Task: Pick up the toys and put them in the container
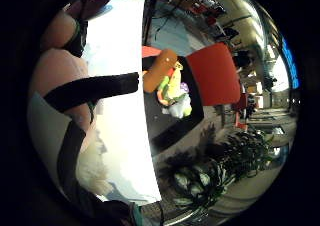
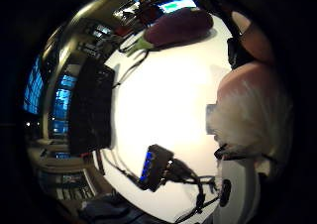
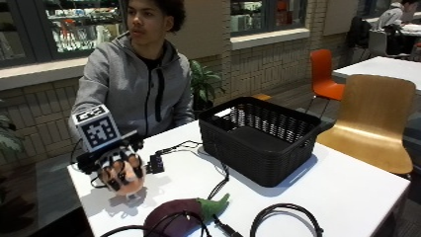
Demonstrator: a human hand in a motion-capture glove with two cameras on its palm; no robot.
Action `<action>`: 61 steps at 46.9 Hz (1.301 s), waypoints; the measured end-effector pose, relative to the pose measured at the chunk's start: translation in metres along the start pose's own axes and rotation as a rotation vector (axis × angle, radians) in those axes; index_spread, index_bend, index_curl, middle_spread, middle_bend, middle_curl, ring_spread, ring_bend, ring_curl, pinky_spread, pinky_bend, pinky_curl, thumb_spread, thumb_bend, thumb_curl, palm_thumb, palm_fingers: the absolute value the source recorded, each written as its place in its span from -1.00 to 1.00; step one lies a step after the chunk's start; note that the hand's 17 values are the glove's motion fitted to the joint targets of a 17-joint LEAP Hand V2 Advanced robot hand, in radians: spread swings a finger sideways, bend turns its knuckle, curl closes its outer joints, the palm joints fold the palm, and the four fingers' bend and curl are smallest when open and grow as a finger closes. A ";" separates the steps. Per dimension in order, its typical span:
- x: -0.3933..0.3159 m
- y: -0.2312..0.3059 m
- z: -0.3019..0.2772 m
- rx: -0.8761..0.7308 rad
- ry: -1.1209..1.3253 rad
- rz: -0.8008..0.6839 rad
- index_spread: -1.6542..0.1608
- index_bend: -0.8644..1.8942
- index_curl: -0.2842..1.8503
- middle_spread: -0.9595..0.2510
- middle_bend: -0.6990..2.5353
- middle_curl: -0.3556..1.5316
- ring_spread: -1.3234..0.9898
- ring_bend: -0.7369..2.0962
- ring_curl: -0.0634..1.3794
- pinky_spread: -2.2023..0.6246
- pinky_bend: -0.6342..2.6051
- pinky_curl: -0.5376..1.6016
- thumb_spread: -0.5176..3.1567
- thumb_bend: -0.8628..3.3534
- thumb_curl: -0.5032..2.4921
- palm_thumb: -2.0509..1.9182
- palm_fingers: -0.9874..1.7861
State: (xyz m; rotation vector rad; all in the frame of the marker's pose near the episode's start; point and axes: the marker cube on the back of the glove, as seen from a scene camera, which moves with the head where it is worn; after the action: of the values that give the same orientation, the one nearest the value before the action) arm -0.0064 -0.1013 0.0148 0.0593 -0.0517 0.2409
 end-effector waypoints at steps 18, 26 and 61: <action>-0.213 0.028 -0.091 0.124 -0.076 -0.567 0.51 -0.23 -0.39 0.29 -0.35 -0.25 -0.08 0.08 -0.37 0.35 0.07 -0.15 -0.17 -0.48 -0.21 0.39 0.25; -0.298 0.030 -0.100 0.112 -0.078 -0.720 0.50 -0.23 -0.36 0.26 -0.35 -0.21 -0.09 0.08 -0.36 0.34 0.07 -0.14 -0.20 -0.50 -0.19 0.40 0.25; -0.214 -0.053 -0.110 -0.030 0.008 -0.447 0.49 -0.29 -0.44 0.62 -0.48 -0.28 0.07 -0.26 -0.52 0.56 0.14 -0.14 -0.09 -0.61 -0.37 0.04 -0.37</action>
State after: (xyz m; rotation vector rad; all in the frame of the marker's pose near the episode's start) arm -0.1969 -0.1960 -0.1103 0.0384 -0.0327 -0.2066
